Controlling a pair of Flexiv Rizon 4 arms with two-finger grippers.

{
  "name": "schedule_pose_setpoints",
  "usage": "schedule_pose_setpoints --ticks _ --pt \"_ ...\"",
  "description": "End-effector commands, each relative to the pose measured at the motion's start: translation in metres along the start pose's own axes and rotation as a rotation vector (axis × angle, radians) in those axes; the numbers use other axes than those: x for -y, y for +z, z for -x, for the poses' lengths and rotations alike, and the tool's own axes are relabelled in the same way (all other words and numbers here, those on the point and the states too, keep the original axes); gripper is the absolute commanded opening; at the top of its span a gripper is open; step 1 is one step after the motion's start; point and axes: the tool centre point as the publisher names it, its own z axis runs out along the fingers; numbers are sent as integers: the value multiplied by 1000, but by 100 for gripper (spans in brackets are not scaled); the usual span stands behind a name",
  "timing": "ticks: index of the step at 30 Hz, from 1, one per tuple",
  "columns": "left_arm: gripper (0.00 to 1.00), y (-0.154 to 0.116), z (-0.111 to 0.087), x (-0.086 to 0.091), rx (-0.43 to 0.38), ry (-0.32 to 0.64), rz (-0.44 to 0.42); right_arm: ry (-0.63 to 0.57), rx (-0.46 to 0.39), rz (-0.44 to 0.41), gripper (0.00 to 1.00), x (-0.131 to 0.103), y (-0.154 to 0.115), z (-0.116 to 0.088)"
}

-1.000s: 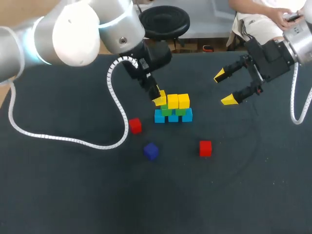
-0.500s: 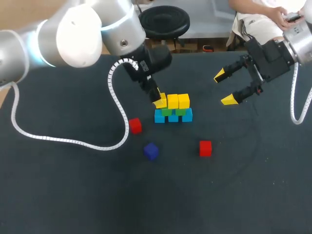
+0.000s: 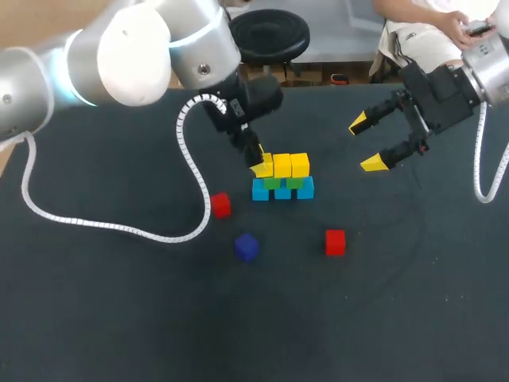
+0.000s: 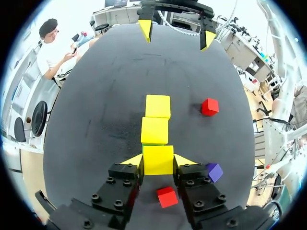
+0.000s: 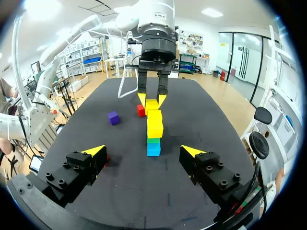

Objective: Place the blue cubes, place green cubes on the blue cubes, place the yellow cubes on the green cubes, then place the red cubes on the yellow cubes, and place purple cube on the red cubes.

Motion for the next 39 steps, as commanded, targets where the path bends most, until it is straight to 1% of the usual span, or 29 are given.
schedule_pose_setpoints --ticks 1,15,27,39 --pt "0 -1 3 -4 -7 3 -9 -1 1 -1 100 0 0 0" --pt "0 2 6 -4 -6 13 -12 -1 1 -1 100 0 0 0" --pt "0 0 6 -4 -27 20 -18 -1 1 -1 100 0 0 0" --pt "0 2 7 -5 -23 23 -20 -1 1 -1 100 0 0 0"
